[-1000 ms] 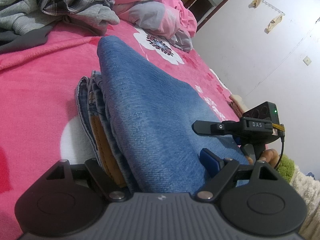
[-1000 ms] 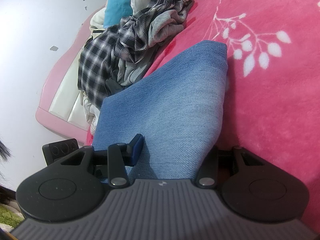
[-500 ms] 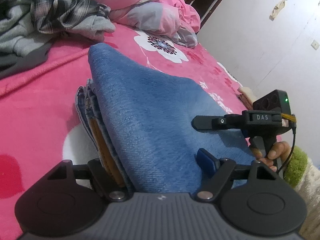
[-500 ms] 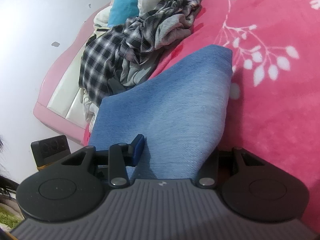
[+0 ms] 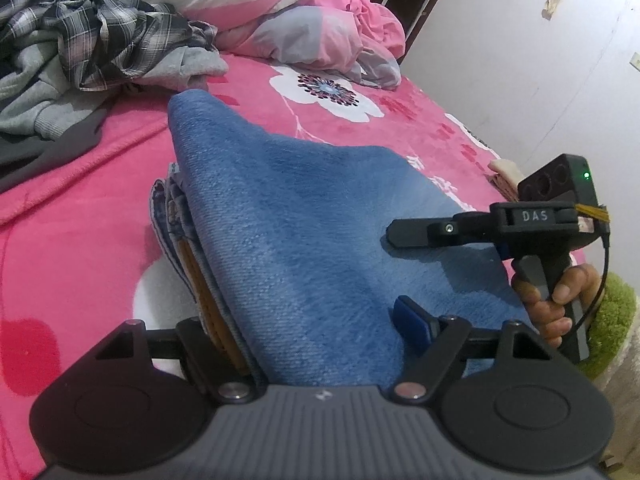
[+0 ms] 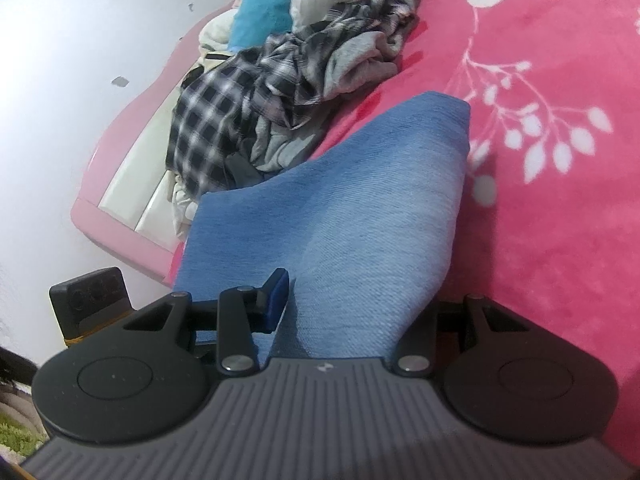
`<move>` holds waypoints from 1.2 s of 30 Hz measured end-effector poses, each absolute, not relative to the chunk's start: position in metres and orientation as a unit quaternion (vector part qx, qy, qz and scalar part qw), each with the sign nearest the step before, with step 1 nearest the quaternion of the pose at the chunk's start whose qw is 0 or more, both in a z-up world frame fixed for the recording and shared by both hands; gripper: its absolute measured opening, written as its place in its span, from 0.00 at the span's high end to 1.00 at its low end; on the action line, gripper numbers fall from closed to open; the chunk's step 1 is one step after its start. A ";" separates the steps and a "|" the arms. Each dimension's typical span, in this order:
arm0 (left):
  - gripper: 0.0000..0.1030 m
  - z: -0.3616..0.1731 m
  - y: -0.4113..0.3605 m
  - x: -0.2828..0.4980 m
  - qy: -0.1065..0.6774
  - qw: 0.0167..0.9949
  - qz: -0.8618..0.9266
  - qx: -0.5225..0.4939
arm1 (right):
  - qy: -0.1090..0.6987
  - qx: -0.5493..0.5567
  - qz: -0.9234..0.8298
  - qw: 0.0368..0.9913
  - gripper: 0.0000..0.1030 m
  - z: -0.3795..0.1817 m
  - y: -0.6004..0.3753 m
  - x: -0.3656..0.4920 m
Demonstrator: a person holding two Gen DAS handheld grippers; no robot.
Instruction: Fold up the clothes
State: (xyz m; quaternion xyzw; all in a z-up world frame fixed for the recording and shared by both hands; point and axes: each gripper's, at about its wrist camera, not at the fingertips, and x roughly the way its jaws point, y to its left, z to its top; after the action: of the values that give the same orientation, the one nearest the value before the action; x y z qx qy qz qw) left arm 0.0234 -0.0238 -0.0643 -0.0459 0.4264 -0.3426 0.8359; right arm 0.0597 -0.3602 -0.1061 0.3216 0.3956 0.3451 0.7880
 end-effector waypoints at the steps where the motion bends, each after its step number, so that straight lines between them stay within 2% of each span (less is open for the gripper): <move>1: 0.24 -0.064 -0.024 0.023 0.426 0.836 -0.342 -0.045 | 0.395 0.319 0.346 0.788 0.59 -0.104 -0.360 0.060; 36: 0.25 -0.033 -0.040 -0.021 0.406 0.848 -0.340 -0.013 | 0.371 0.288 0.348 0.812 0.59 -0.066 -0.365 0.025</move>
State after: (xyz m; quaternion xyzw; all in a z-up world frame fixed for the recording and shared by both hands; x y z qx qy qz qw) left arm -0.0208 -0.0400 -0.0325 -0.0129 0.4059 -0.3397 0.8484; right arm 0.0245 -0.3651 -0.0657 0.2878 0.3710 0.3477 0.8116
